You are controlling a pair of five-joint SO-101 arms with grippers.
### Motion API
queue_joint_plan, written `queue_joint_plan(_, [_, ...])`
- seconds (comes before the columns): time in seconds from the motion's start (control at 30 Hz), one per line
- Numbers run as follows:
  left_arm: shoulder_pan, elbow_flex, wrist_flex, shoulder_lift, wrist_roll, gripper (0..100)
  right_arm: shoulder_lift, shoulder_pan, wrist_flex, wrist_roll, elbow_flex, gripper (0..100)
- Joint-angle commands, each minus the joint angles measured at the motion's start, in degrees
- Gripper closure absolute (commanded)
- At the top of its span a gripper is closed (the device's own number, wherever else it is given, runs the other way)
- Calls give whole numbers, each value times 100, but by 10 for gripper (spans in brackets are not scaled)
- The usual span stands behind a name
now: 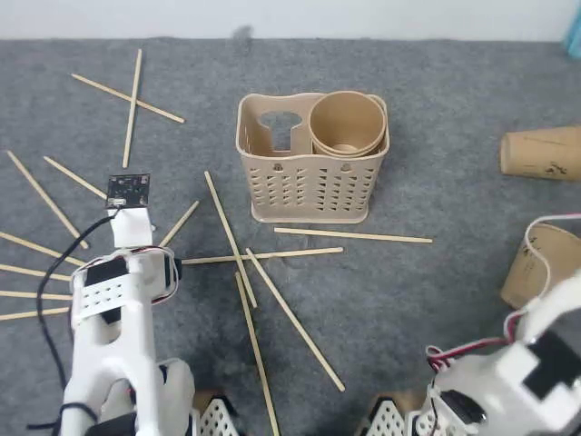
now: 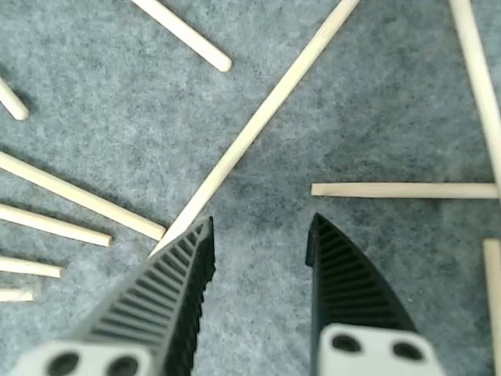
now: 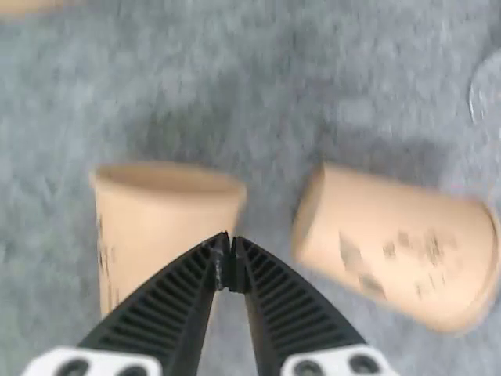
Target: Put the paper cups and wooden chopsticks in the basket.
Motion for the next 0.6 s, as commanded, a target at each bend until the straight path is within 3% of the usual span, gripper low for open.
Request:
queue_joint_plan(0.0, [44, -57, -114, -176, -35, 816, 629, -207, -189, -167, -1178, 990])
queue_joint_plan(0.2, [9, -57, -114, -176, -35, 816, 2088, -391, 171, -141, -2620, 991])
queue_joint_plan(0.47, [18, -57, -114, -176, -35, 816, 3240, -813, 2976, 334, -4492, 991])
queue_joint_plan(0.57, [9, -57, -114, -176, -35, 816, 3240, -813, 3143, 343, -4642, 991])
